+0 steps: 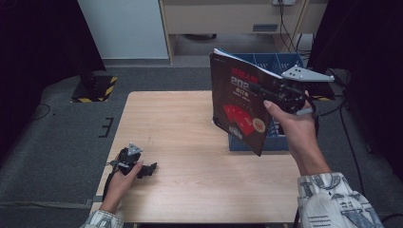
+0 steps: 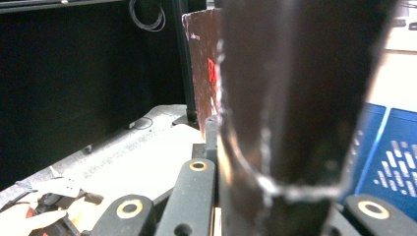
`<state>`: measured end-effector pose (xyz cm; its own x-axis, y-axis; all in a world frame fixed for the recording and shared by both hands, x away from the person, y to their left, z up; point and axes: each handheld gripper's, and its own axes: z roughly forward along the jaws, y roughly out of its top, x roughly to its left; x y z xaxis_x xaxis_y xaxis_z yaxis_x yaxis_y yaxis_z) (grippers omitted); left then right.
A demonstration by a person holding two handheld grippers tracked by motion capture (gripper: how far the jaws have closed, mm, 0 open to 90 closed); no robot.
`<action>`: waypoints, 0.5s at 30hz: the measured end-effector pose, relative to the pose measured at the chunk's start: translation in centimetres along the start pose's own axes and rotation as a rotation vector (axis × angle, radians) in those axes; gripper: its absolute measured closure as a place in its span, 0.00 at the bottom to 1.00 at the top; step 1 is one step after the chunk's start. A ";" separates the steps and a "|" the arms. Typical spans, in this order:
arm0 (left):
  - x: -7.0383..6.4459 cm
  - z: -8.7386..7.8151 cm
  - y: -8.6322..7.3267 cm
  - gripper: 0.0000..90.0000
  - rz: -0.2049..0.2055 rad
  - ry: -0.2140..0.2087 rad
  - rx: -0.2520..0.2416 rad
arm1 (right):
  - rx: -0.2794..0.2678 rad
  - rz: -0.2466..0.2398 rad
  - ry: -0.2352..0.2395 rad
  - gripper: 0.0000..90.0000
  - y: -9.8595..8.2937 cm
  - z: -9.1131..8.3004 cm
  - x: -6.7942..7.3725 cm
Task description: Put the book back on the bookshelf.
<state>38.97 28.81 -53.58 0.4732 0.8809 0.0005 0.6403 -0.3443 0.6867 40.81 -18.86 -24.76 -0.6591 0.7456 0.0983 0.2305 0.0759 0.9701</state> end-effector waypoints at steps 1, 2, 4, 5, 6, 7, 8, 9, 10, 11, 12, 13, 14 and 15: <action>0.0 0.0 0.0 0.00 0.000 0.000 0.000 | -0.001 0.000 -0.003 0.97 0.0 -0.2 -0.1; 0.0 0.0 0.0 0.00 0.000 -0.001 -0.001 | -0.003 0.004 -0.007 0.97 0.0 -0.3 -0.2; 0.0 0.0 0.0 0.00 0.000 0.000 -0.003 | -0.005 0.004 -0.012 0.97 0.0 -0.6 -0.5; 0.0 0.0 0.0 0.00 0.000 0.000 -0.003 | -0.006 0.006 -0.015 0.97 0.0 -0.7 -0.6; 0.0 0.0 0.0 0.00 0.000 0.000 -0.003 | -0.006 0.007 -0.018 0.97 0.0 -0.9 -0.7; 0.0 0.0 0.0 0.00 0.000 0.000 -0.003 | -0.007 0.009 -0.022 0.97 -0.1 -1.0 -0.8; 0.0 0.0 0.0 0.00 0.000 0.000 -0.004 | -0.009 0.009 -0.025 0.97 -0.1 -1.1 -0.9; 0.0 0.0 0.0 0.00 0.000 0.000 -0.004 | -0.012 0.012 -0.028 0.97 -0.2 -1.3 -1.0; 0.0 0.0 0.0 0.00 0.000 0.000 -0.004 | -0.014 0.015 -0.031 0.97 -0.2 -1.4 -1.1; 0.0 0.0 0.0 0.00 0.000 0.000 -0.004 | -0.015 0.016 -0.033 0.97 -0.2 -1.6 -1.2; 0.0 0.0 0.0 0.00 0.000 0.000 -0.004 | -0.016 0.015 -0.037 0.97 -0.2 -1.7 -1.3; 0.0 0.0 0.0 0.00 0.000 0.000 -0.005 | -0.017 0.019 -0.039 0.97 -0.2 -1.9 -1.4; 0.0 0.0 0.0 0.00 0.001 0.000 -0.005 | -0.020 0.019 -0.043 0.97 -0.3 -2.0 -1.5; 0.0 0.0 0.0 0.00 0.001 -0.001 -0.005 | -0.022 0.022 -0.045 0.97 -0.3 -2.2 -1.6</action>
<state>38.99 28.83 -53.61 0.4741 0.8805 0.0006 0.6367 -0.3433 0.6904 40.28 -21.55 -24.70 -0.6210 0.7760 0.1105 0.2288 0.0446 0.9725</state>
